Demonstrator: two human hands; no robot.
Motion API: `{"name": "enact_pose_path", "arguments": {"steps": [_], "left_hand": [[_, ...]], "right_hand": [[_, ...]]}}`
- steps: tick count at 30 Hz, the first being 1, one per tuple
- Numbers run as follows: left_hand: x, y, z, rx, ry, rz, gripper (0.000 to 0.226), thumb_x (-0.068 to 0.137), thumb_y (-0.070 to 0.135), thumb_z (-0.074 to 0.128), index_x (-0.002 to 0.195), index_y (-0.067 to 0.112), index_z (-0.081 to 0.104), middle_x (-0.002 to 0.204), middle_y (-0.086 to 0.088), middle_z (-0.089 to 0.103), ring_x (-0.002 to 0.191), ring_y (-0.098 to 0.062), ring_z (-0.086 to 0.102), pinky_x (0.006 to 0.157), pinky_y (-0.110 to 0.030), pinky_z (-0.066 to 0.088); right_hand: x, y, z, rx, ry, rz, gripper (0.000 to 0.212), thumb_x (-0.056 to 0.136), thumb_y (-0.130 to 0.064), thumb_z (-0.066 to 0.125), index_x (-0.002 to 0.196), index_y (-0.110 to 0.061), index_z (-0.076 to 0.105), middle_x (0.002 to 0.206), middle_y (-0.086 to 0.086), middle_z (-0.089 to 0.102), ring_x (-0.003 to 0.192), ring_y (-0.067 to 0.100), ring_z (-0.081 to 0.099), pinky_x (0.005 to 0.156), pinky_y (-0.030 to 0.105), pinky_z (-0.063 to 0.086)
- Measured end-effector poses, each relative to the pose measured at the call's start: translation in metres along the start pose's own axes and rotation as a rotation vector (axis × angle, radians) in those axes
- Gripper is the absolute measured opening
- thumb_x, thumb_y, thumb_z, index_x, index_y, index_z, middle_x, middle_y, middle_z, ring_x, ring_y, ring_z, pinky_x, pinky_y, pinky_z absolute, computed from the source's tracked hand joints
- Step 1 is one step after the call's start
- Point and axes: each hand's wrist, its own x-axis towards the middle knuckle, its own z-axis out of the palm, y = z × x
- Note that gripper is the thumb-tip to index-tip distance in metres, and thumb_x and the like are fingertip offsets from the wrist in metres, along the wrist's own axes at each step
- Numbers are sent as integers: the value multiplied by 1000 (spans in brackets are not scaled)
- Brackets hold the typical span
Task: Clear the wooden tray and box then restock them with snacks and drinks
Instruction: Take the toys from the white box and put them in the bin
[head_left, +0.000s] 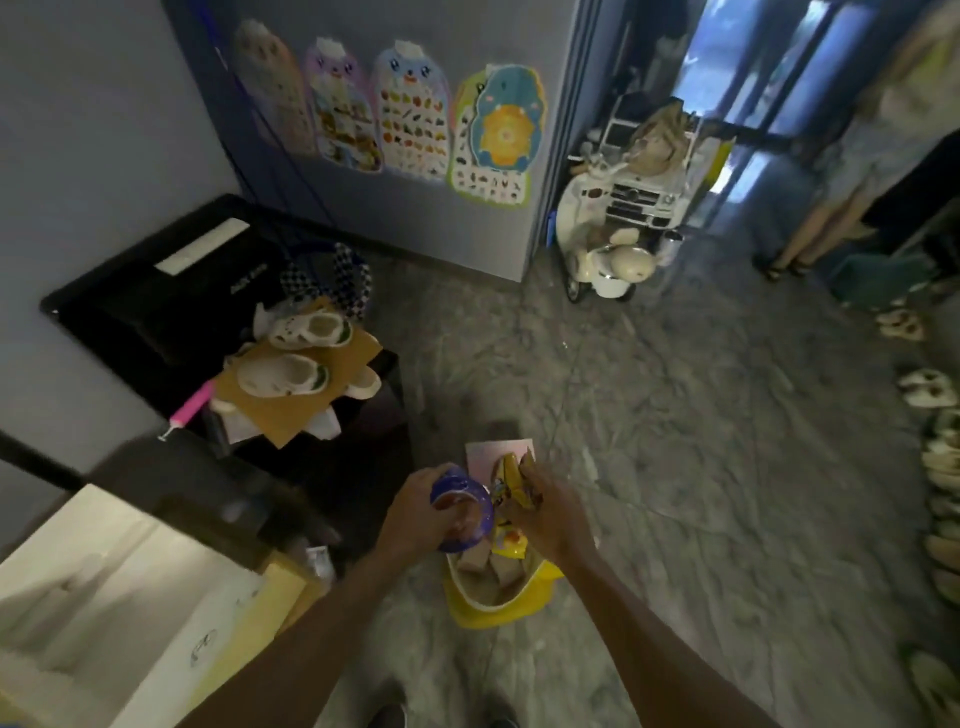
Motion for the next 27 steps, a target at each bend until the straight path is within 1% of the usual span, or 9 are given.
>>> {"name": "enact_pose_path", "arguments": {"steps": [4,7,9,11,13,16,19,24,27], "left_hand": [[48,-43,50,43,-107,-37,63,68,44,83,122,61,57,135,12,57,123,-12,60,105,-40,55],[105,-120,105,101,-179,-60,70,67,49,84,122,74,48,132,21,57,121,-10,61,101,-41,58],[146,-175,138,126,-252,-54,74,66,52,85,130,64,51,129,24,62,119,-9,64,98,-41,60],[150,-183,145,150,-252,-56,73,71,50,84,138,51,54,132,22,62,122,-8,62,101,-40,58],[143,-175,145,164,-245,-60,74,75,40,80,144,38,54,143,15,57,129,-10,57,110,-39,52],[161,-187,167,196,-300,-45,74,82,22,77,149,29,48,153,13,43,140,-12,48,117,-32,42],[180,-214,188,215,-294,-54,72,89,4,76,153,19,47,151,15,35,139,-8,40,113,-20,33],[176,-214,175,220,-293,-71,79,88,27,77,158,27,40,158,14,33,144,-13,42,116,-30,40],[165,-195,155,295,-274,-64,77,91,37,76,159,26,41,159,14,32,149,-9,34,118,-23,27]], "right_hand": [[22,71,42,40,-27,90,51,77,-29,81,127,-27,72,107,-2,74,88,17,66,74,28,43],[47,147,97,27,-90,138,50,77,-35,71,126,-25,71,112,-1,70,95,21,66,74,29,45],[72,196,135,-18,-99,143,57,79,-44,61,133,-26,68,121,0,69,102,24,68,77,30,51],[74,212,151,-50,-103,139,60,81,-44,60,139,-28,65,127,0,68,106,25,68,80,31,55],[72,212,158,-67,-139,118,59,84,-41,62,141,-30,63,129,-1,67,109,25,68,80,33,56],[94,243,193,-106,-198,118,67,83,-51,60,149,-39,51,138,-6,60,116,25,65,79,36,58],[105,261,219,-118,-224,121,66,88,-54,59,152,-38,49,141,-3,59,123,26,61,85,39,58],[101,238,209,-105,-225,193,56,84,-54,61,137,-36,62,126,-6,65,113,21,64,77,42,59],[94,222,190,-134,-244,221,47,82,-56,58,117,-27,68,120,-4,65,112,24,64,79,43,58]]}}
